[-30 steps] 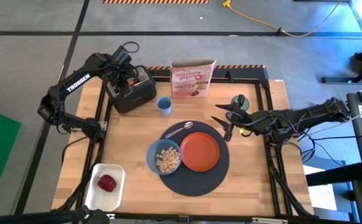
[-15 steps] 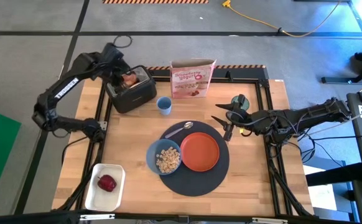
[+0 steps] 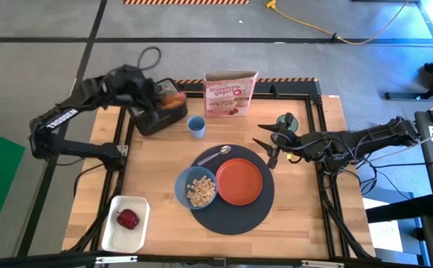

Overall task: Arrange a breakfast setting
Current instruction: Put the toasted bagel on the orange plate

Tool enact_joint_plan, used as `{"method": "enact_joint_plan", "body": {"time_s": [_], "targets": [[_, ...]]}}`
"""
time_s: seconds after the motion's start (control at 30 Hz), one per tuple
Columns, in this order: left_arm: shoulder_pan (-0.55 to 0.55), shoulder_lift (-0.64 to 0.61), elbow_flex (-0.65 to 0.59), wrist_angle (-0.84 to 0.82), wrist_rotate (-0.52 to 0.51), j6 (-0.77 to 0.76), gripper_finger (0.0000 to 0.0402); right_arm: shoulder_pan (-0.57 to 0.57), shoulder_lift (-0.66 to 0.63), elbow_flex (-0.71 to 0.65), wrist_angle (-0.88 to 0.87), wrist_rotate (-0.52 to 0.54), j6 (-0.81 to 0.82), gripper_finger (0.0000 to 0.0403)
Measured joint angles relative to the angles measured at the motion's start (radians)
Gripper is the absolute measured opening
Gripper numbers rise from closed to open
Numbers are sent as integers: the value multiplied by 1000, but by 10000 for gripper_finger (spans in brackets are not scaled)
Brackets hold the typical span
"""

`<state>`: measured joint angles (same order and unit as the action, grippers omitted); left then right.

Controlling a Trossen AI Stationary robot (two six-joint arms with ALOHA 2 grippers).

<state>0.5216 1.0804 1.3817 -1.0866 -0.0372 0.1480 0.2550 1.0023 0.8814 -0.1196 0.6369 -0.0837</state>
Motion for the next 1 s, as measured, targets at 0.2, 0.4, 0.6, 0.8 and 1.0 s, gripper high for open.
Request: {"method": "enact_joint_plan", "body": {"time_s": [0.2,0.4,0.6,0.8,1.0], "targets": [[-275,66,-105,267,-71,-60,55,0,0,0,6,3,1,218],[-487,210,-133,460,-207,-76,52,0,0,0,-22,107,23,218],[-630,384,-134,647,-339,52,51,0,0,0,-42,197,34,218],[-698,536,-134,768,-375,125,51,0,-9,0,-67,325,81,218],[-748,652,-135,814,-433,266,51,0,-14,0,-77,348,91,218]]}}
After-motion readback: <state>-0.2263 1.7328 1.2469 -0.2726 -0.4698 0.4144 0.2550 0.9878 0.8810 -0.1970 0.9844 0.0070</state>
